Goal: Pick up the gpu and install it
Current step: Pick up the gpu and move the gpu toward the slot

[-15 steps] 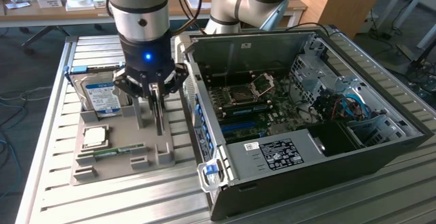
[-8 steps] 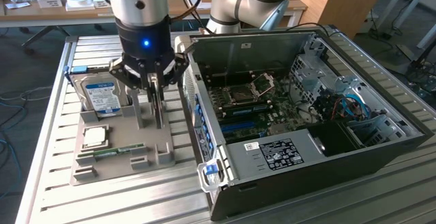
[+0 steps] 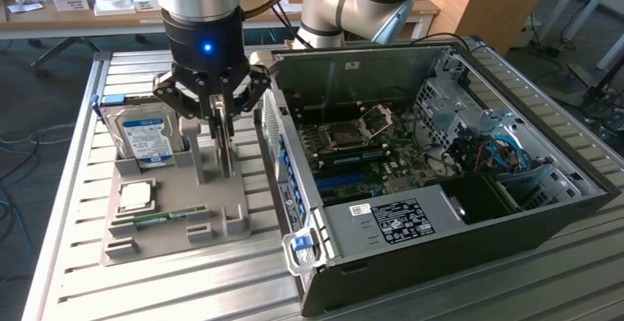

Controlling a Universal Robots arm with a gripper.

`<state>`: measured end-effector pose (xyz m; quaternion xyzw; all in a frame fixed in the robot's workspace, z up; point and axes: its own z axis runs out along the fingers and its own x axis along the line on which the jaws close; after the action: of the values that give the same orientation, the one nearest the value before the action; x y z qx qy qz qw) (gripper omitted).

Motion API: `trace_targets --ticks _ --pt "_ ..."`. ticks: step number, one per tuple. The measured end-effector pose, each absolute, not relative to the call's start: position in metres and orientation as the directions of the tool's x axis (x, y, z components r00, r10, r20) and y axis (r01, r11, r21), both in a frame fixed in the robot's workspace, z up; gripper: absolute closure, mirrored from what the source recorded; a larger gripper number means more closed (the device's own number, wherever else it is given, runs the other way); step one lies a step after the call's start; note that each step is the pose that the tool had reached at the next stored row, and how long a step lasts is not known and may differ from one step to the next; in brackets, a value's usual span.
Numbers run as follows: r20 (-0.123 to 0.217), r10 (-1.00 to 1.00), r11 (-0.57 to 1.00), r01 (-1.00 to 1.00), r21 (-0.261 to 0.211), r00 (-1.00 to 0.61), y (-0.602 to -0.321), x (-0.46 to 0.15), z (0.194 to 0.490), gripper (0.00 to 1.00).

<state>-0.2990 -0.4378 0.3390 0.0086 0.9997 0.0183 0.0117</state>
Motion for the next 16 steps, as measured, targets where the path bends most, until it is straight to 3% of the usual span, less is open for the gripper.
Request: trace_targets --ticks 16 --pt "-0.023 0.018 0.999 0.017 0.037 -1.000 -0.438 -0.299 0.349 0.73"
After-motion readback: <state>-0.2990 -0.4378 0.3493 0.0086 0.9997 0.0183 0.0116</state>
